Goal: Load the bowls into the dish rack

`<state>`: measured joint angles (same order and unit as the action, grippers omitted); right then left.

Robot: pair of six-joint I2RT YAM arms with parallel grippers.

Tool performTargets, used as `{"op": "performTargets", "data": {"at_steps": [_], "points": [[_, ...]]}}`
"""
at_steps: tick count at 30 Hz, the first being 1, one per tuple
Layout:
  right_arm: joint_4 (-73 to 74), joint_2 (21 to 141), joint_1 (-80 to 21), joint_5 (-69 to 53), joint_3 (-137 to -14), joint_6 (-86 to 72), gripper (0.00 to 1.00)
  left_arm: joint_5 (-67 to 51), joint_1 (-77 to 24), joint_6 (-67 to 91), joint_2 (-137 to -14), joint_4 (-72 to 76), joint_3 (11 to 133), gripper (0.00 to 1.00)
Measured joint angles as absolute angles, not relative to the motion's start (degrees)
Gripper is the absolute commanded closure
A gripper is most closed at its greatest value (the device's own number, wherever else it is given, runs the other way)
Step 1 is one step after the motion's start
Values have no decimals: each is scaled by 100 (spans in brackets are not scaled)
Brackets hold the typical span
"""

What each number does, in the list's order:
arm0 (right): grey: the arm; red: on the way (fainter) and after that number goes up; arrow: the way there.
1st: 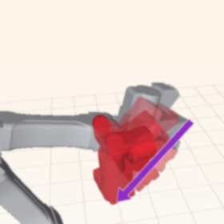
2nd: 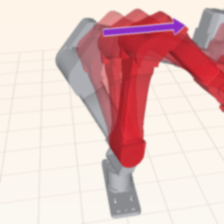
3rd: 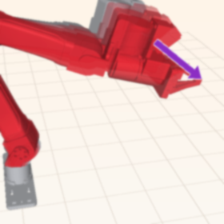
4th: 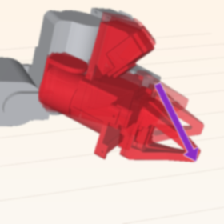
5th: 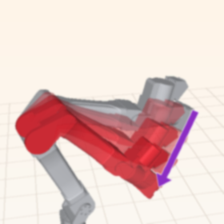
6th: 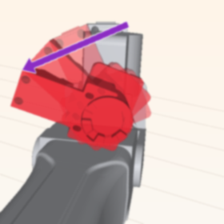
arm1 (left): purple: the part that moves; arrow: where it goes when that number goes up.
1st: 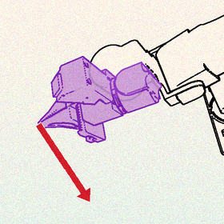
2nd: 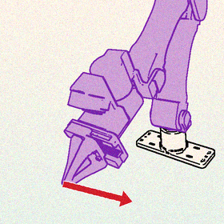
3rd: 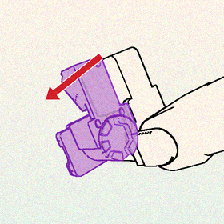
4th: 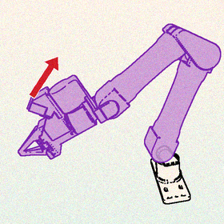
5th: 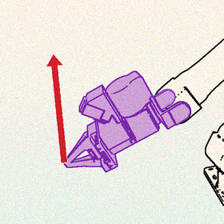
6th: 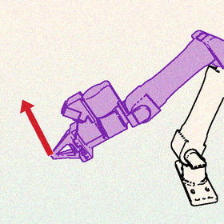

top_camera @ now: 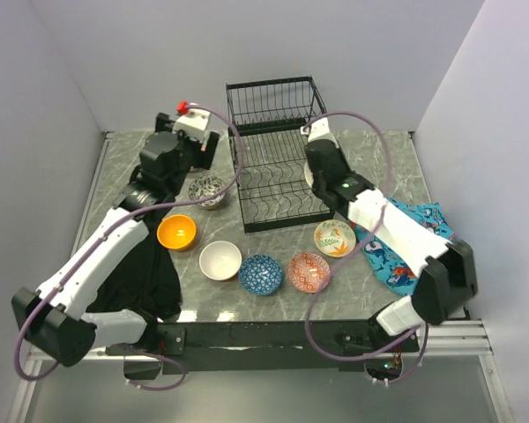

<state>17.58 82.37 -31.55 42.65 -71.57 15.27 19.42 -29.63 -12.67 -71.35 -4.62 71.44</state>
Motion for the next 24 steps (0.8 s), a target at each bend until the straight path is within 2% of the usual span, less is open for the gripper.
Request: {"op": "performTargets", "data": {"at_steps": [3, 9, 17, 24], "points": [[1522, 8777, -3201, 5048, -7199, 1682, 100, 1951, -2687, -1282, -6890, -633, 7043, 13], [1393, 9553, -3225, 5782, -7559, 1686, 100, 1957, -2338, -1278, -6436, -521, 6471, 13], [163, 10079, -3557, 6696, -7575, 2147, 100, 1887, -2198, -1144, -5710, -545, 5586, 13], [-952, 11286, -3739, 7026, -7767, 2923, 100, 1907, -2108, -1118, -5304, -517, 5238, 13]]}}
